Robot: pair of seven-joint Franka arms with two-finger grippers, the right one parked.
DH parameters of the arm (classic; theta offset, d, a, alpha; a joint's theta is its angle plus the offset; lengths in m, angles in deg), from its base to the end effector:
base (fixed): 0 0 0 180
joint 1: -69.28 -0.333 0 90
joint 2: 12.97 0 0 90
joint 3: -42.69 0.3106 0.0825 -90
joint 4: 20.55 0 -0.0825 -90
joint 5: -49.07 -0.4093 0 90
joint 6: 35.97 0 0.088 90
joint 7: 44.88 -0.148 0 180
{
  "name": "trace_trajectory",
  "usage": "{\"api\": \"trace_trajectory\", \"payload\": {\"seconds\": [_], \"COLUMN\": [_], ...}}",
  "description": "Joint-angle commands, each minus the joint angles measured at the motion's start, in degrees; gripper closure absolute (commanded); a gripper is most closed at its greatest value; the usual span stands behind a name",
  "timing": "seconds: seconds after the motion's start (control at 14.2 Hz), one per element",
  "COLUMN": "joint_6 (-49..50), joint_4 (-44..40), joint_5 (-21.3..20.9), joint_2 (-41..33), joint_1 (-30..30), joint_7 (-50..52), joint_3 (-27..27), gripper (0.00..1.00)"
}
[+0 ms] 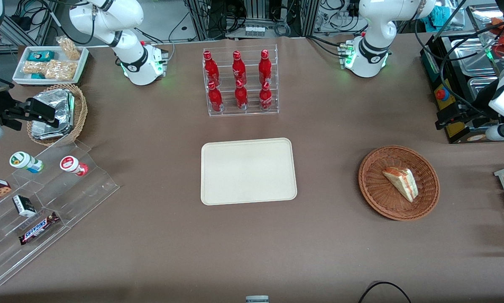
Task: Place sandwich from basket to tray
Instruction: 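Move the left gripper, open, over the wicker basket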
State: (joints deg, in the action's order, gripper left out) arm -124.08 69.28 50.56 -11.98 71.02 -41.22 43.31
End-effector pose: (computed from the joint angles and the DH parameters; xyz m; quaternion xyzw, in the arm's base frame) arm 0.5790 -0.0153 0.5668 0.9994 0.0220 -0.0242 0.0119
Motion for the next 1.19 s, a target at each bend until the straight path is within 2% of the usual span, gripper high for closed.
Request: {"api": "trace_trajectory", "payload": {"seconds": [0.0, 0.77, 1.12], "joint_6": [-0.2, -0.1, -1.0], "joint_4": [0.3, 1.2, 6.0], "joint_5": [-0.2, -1.5, -1.2], "joint_2": [-1.3, -0.2, 2.5], "joint_1": [-0.1, -0.2, -2.6], "joint_7": [-0.8, -0.2, -0.7], "joint_3": [-0.1, 0.0, 0.3], "gripper": [0.00, 0.00, 0.00]}}
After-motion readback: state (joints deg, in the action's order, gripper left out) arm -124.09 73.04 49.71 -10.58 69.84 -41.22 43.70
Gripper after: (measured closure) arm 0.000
